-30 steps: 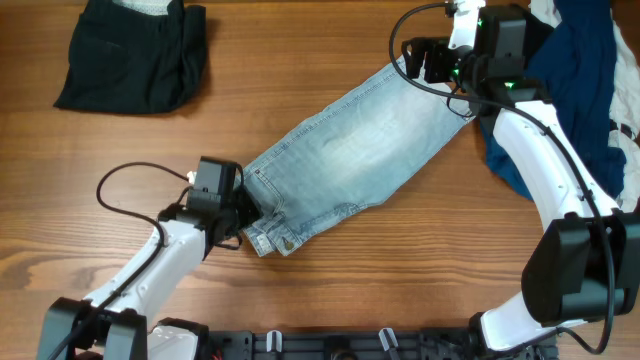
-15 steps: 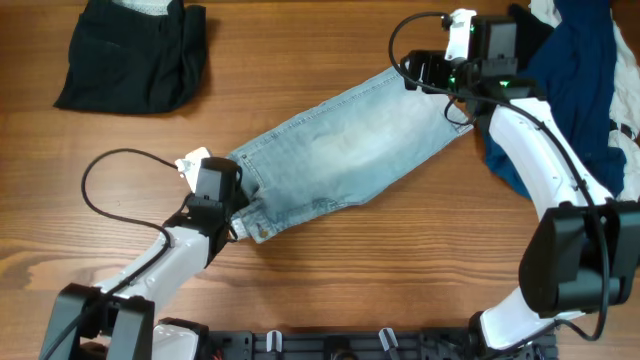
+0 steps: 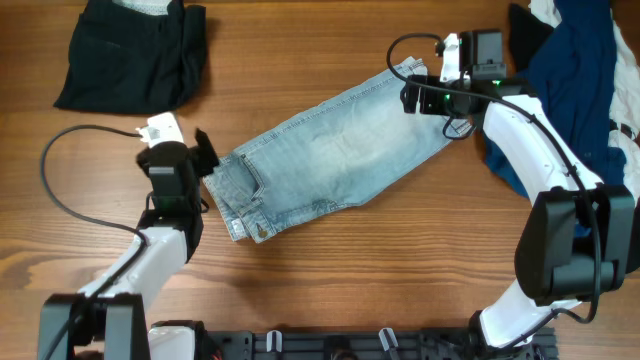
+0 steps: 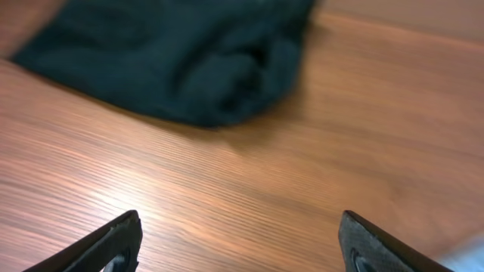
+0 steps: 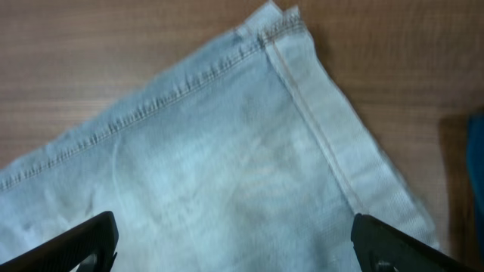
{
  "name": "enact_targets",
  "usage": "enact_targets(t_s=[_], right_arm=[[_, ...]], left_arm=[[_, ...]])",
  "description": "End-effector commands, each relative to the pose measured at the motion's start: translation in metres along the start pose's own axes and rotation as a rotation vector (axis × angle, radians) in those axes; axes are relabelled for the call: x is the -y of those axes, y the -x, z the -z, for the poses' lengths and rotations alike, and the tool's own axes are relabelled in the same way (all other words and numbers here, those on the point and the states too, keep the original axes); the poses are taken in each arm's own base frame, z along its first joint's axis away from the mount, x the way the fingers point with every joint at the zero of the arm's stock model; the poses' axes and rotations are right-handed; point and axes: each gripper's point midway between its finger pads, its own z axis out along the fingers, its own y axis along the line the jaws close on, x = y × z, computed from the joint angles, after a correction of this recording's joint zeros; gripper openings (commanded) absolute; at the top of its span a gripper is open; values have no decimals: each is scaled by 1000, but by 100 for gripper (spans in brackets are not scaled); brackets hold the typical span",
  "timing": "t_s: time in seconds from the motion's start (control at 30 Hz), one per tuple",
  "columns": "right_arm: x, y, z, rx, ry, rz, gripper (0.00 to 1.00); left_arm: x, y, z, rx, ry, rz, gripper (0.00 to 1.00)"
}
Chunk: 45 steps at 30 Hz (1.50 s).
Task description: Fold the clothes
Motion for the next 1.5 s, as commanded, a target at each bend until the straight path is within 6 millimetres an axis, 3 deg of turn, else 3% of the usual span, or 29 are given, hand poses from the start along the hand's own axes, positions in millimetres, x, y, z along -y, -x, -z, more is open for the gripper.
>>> enact_targets(t_s=[0.0,0.07,0.13,0.27,0.37,0.5,0.67,0.8,0.97,1.17,1.37,1.47], right_arm=[[6,-6,-6,-24,-21,15,100],[6,-3,-6,-14,-20,13,100],[5,-2,-6,-8,-19,13,100],[5,1,-6,3,-14,14,100],[4,2,-6,7,-14,12,100],[3,2,-6,6,-6,11,100],[3,2,-6,7,-6,10,100],[3,3,-6,12,-5,10,100],[3,-2,-6,-7,-8,8,100],[4,-2,-6,-9,-9,-12,100],[6,-13,-10,-36,-13,-34,100],[8,-20,-14,-55,-23,-46,100]], left_arm=[[61,1,33,-54,-308,-39,79],[81,-14,57,-147,-418,0,64],[88,-41,80,-293,-465,54,33],[87,-86,102,-518,-447,128,6],[86,-112,108,-625,-426,101,4],[89,-136,102,-710,-401,101,4],[74,-184,82,-867,-265,165,4],[56,-206,57,-903,-180,183,4],[14,-194,10,-767,25,78,4],[-21,-122,-38,-419,218,92,4],[-32,-67,-60,-207,204,-19,4],[-23,-44,-64,-146,175,-74,10]])
